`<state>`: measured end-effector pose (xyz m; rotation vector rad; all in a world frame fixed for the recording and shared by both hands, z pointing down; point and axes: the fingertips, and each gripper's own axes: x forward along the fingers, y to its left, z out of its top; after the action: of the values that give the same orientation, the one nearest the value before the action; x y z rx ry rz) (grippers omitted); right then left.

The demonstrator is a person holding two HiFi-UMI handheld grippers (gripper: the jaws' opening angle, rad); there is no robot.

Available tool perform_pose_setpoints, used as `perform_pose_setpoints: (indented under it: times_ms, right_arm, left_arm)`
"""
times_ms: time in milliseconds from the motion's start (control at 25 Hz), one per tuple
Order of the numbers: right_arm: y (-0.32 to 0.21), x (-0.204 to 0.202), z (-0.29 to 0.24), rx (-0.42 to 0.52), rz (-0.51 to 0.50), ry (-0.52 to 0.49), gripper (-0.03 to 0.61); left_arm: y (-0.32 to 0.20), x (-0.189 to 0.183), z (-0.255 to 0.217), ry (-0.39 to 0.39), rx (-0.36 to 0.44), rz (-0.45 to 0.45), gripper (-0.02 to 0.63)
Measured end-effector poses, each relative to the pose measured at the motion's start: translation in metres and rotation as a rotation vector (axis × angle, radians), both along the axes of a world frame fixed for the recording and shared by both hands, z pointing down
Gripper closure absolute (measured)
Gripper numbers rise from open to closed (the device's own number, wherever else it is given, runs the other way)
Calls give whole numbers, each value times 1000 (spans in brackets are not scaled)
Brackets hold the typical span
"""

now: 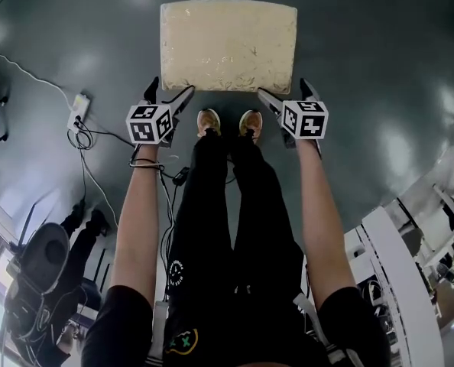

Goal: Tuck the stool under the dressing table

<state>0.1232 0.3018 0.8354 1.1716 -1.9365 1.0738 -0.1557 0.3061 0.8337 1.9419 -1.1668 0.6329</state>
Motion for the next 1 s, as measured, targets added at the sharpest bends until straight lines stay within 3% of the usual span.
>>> perform_pose_setpoints:
  times_ms: [120, 240, 520, 760, 1000]
  right_arm:
    - [-2, -9, 5, -22, -2, -43, 39]
    - [-1, -13, 3, -28, -26, -66, 70]
    - [-12, -24, 19, -53, -66, -73, 58]
    - [-43, -25, 16, -25, -74, -85, 58]
    - [-71, -24, 15, -6, -82, -80, 58]
  left_arm:
    - [0, 3, 6, 43, -26, 3, 149]
    - [0, 7, 6, 30, -52, 31, 149]
    - [-12, 1, 20, -29, -104, 104, 149]
    - [-36, -2, 15, -40, -72, 33, 150]
    - [-61, 1, 14, -21, -67, 48, 149]
